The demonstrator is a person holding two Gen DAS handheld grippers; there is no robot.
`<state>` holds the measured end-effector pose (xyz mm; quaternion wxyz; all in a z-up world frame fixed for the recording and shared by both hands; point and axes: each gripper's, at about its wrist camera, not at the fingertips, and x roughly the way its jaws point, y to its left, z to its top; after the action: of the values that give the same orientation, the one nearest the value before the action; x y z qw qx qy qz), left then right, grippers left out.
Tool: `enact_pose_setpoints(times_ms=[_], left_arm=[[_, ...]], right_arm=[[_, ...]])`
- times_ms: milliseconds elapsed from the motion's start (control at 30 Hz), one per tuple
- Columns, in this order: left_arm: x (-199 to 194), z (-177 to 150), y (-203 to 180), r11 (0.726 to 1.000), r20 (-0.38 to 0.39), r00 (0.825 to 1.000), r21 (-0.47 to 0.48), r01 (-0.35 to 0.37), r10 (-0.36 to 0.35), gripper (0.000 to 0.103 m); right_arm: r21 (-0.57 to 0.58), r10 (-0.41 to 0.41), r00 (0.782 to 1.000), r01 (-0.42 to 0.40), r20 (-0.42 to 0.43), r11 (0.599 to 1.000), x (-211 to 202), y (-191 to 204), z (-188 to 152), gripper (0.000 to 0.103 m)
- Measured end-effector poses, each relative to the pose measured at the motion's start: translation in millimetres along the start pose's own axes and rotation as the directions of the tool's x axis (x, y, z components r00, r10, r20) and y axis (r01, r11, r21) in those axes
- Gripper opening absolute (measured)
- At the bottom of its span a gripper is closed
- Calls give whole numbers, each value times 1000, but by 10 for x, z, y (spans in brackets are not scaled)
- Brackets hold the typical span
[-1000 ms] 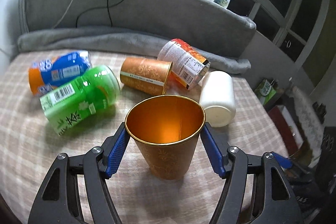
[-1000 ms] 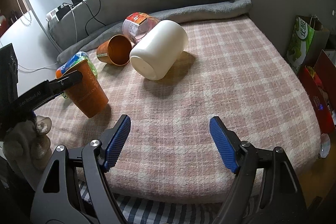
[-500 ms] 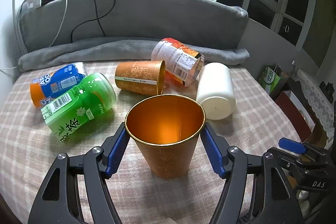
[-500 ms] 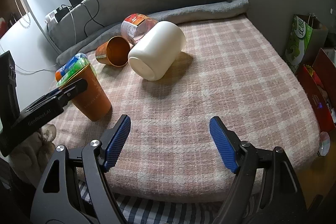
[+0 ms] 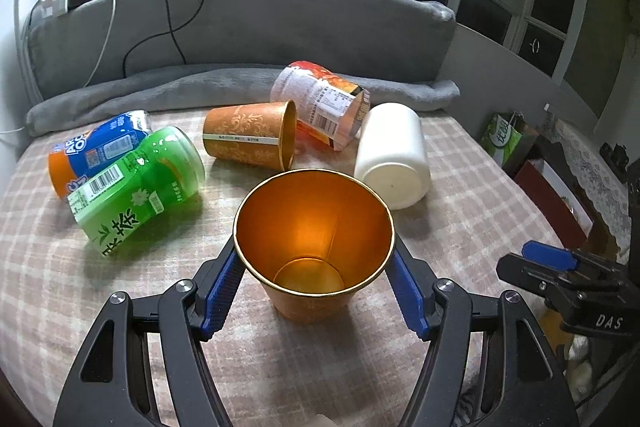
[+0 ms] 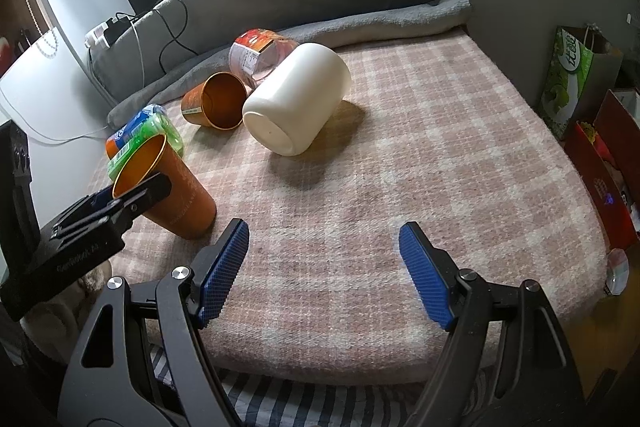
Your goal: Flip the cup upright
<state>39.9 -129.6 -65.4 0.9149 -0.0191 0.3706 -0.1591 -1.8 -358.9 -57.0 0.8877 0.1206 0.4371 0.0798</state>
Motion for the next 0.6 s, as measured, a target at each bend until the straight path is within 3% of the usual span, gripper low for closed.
enact_pose_setpoints(times_ms=[267, 367, 600], left_arm=[[-20, -45, -19, 1000, -21, 1000, 14, 22, -21, 69], [-22, -57, -37, 999, -34, 999, 24, 35, -34, 76], [-101, -114, -37, 998, -39, 998, 46, 50, -49, 79]], right_arm=[[0, 3, 1000, -3, 3, 1000, -14, -3, -1, 80], [-3, 1, 1000, -1, 9, 1000, -36, 11, -4, 80], [-17, -1, 999, 2, 37, 1000, -84, 76, 18, 80]])
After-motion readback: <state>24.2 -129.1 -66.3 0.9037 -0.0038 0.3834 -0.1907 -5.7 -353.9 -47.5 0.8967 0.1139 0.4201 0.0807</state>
